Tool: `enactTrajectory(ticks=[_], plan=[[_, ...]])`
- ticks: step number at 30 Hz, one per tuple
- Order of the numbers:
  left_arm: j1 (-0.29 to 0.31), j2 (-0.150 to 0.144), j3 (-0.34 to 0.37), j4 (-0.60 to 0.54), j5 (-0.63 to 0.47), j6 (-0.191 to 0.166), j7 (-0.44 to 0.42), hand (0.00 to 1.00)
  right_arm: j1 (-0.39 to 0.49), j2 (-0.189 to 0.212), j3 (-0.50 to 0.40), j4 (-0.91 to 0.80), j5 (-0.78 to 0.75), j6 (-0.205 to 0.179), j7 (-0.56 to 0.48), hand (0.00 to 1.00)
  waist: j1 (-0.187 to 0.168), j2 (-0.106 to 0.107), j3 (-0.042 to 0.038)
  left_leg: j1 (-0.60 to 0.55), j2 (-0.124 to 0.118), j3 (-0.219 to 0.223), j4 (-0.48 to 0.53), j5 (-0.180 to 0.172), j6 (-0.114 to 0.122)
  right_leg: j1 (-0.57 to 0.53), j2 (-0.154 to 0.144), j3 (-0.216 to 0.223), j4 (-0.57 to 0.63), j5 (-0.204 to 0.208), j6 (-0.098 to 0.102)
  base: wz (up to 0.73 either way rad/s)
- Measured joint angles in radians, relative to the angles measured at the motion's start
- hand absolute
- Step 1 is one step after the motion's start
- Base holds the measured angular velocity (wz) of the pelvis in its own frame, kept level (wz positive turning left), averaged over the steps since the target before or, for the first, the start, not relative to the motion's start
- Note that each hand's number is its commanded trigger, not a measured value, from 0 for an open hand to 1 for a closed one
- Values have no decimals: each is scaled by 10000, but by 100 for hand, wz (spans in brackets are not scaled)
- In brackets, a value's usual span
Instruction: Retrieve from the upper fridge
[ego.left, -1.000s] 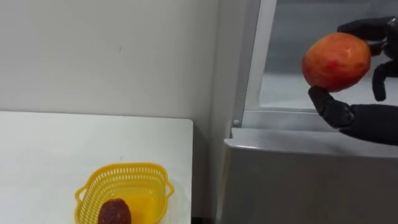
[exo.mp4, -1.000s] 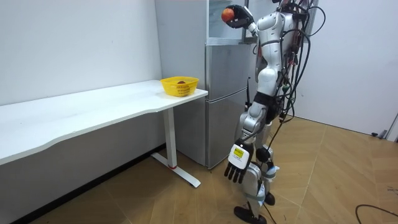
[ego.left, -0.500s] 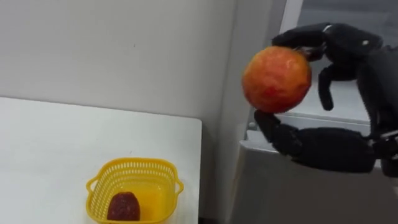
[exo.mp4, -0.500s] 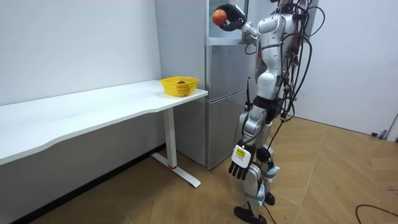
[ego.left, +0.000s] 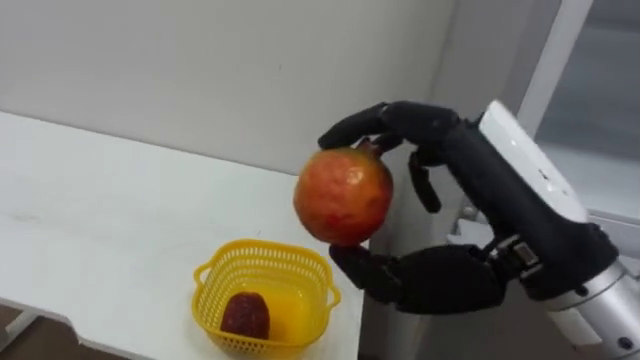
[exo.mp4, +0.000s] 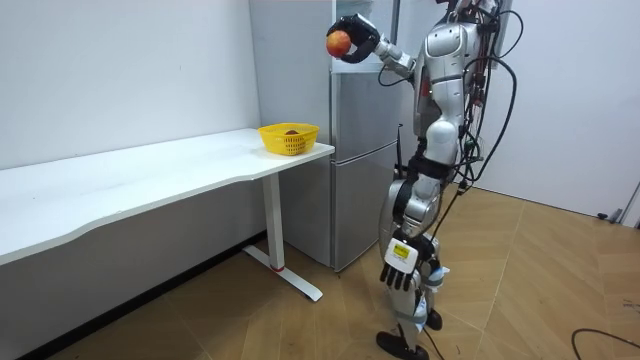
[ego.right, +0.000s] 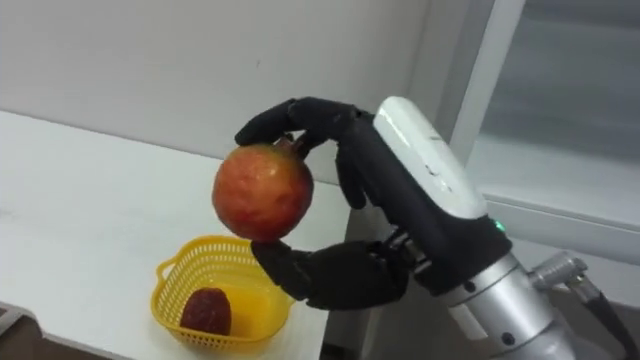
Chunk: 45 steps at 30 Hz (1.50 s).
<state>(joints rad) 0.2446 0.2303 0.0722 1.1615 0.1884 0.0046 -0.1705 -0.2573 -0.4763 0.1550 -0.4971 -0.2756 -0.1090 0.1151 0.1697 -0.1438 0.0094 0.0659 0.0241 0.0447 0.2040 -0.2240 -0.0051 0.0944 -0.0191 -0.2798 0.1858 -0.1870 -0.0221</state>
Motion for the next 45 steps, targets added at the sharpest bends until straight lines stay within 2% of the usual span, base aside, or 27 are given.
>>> enactTrajectory(ticks=[1,3,7,8,10,11,15,17,20,23,26,34,40,45], plan=[[2,40,-10,3,-1,16,1,0,-4,1,180,177,-171,84,63,100,84,-37,-24,6,1,12,6,4,-6,10,2,19,3,0,0,0],[-23,70,3,14,9,21,9,0,-25,-3,337,484,-580,169,237,100,318,-65,-15,72,6,37,5,7,-8,51,7,24,6,0,0,-4],[-190,222,8,181,6,40,5,0,-318,-5,764,1425,-852,506,338,100,628,-320,74,18,0,-70,-30,4,-8,50,12,13,22,-1,0,4],[-189,242,5,204,5,93,17,0,-432,-4,917,1598,-830,615,380,100,677,-397,51,-48,-6,-112,-6,4,-8,8,12,-4,21,0,-1,10],[-215,252,-13,202,8,201,17,0,-521,1,1049,1841,-780,682,391,100,832,-490,78,-53,-11,-141,-6,2,-6,17,4,-95,19,0,0,9],[-193,276,-9,183,17,202,15,0,-711,6,1161,2190,-770,657,394,100,880,-563,117,-63,-17,-196,-4,4,-7,49,-8,-232,21,0,0,16],[-123,345,32,48,211,257,-102,0,-1136,3,1375,3436,-1330,842,381,100,1160,-745,62,-158,-21,-341,24,5,-10,42,-4,-367,-7,0,0,15],[-83,417,36,-48,208,338,-195,0,-1156,-5,1391,4094,-1343,862,368,100,1191,-852,28,-288,-57,-643,189,7,-12,42,-26,-604,-6,0,0,35],[-109,570,24,-55,193,365,-218,0,-1342,-44,1412,5216,-1201,884,267,100,1374,-935,49,-285,-61,-766,265,8,-13,107,-88,-675,-5,-1,1,18],[-117,642,28,-39,199,367,-196,0,-1622,-68,1530,5970,-1197,910,224,100,1428,-984,124,-327,-68,-849,301,8,-13,151,-79,-708,-5,-2,3,8],[-101,647,33,-41,232,390,-198,0,-1947,-71,1801,6656,-1205,874,57,100,1412,-999,155,-381,-134,-1011,326,6,-12,171,-72,-781,-7,-30,48,11],[-52,705,33,-113,254,419,-208,0,-2256,-74,1800,7642,-1199,970,-312,100,1647,-1070,158,-386,-200,-1090,351,1,-2,259,-111,-826,-4,-30,50,5],[44,751,-17,-376,508,555,-184,0,-2262,-95,1800,8038,-580,975,-535,100,1615,-1130,120,-529,-233,-1267,481,2,-1,248,-145,-1073,-1,-32,54,7],[86,849,-113,-437,521,557,-180,0,-2272,-134,1799,8504,-431,980,-534,100,1613,-1165,124,-616,-235,-1292,556,1,-2,223,-151,-1209,-3,-32,54,5]])
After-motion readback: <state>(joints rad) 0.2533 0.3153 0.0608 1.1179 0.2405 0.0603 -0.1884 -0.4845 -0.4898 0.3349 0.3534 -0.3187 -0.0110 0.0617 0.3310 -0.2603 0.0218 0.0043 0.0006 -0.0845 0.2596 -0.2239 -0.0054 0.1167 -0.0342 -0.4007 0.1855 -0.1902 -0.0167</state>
